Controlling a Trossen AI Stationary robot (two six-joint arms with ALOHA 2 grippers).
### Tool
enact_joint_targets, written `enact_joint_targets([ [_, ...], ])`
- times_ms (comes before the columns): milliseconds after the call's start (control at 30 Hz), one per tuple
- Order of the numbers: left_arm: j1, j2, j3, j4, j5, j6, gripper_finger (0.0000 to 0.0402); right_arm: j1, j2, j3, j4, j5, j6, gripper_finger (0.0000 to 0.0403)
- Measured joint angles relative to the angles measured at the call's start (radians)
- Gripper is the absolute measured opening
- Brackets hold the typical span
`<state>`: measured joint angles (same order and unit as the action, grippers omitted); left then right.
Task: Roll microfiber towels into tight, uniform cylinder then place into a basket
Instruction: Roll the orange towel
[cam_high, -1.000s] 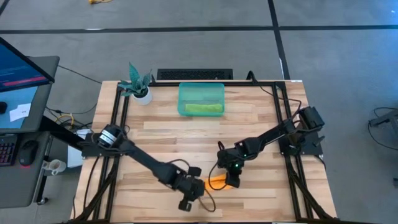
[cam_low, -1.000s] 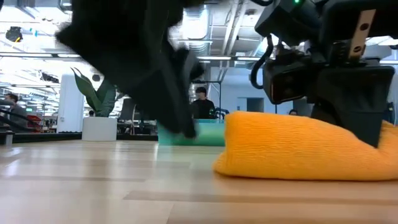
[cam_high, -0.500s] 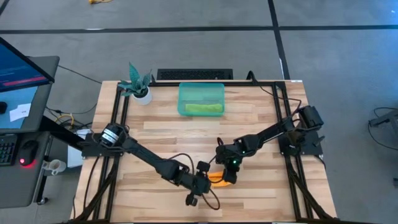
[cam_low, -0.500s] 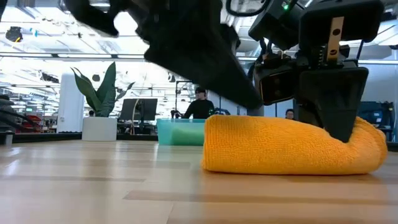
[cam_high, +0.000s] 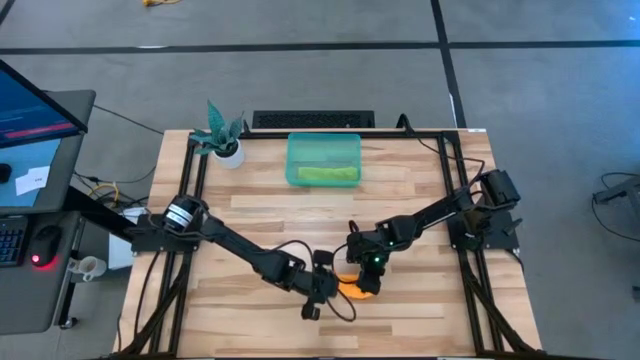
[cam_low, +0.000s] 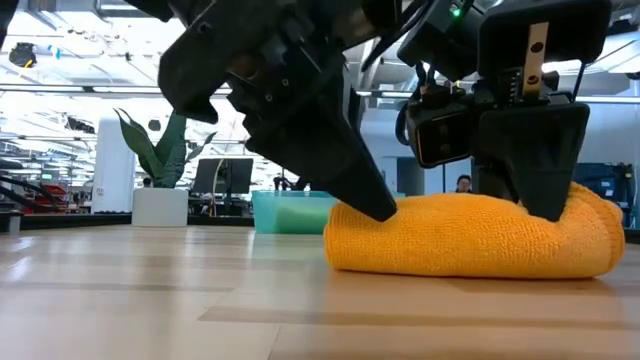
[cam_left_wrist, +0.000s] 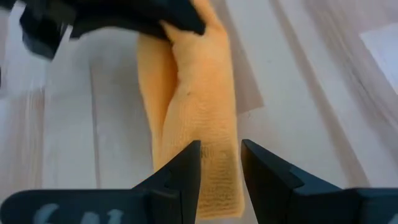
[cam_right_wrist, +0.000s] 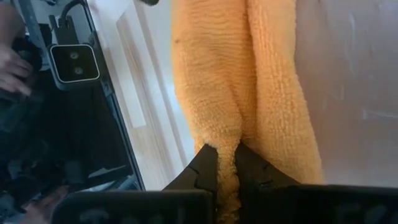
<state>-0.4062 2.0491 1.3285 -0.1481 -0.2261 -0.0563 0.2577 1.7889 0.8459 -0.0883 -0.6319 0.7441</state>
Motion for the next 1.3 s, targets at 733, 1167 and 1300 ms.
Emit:
enact_joint_targets([
  [733, 0.051, -0.003, 0.003, -0.097, 0.014, -0.221, 0.0064, 0.002, 0.0, 0.001, -0.001, -0.007, 0.011, 0.004],
  [1167, 0.053, 0.056, 0.002, -0.101, 0.022, -0.42, 0.002, 0.006, 0.0, 0.001, -0.038, 0.052, 0.016, 0.0116],
  [1300, 0.053, 0.057, 0.001, -0.108, 0.024, -0.461, 0.0017, 0.002, 0.0, 0.001, -0.047, 0.051, 0.016, 0.0159],
])
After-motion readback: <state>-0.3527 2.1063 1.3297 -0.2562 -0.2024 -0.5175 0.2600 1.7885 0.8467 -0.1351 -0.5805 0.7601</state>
